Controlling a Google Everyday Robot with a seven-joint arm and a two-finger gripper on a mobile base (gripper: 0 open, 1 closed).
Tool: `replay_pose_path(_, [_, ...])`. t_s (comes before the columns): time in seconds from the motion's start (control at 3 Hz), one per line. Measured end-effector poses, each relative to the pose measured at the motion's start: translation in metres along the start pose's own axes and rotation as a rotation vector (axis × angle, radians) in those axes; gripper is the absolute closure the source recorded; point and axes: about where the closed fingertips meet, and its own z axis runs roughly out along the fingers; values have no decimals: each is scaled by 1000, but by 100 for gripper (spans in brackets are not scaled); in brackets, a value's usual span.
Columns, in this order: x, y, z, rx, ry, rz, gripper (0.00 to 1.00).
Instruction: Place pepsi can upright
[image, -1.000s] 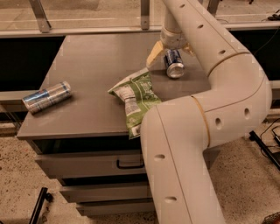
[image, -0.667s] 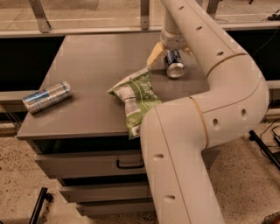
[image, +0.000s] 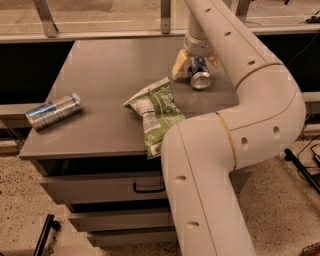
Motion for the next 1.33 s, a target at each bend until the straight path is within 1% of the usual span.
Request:
replay_pose_path(0.67, [-5,4,-3,-21,-23,-24,64])
replay_pose_path(1.0, [-8,7,-17,-47,-57,-72,88])
replay_pose_path(1.33, [-5,7,-41,-119,-118,-120,100])
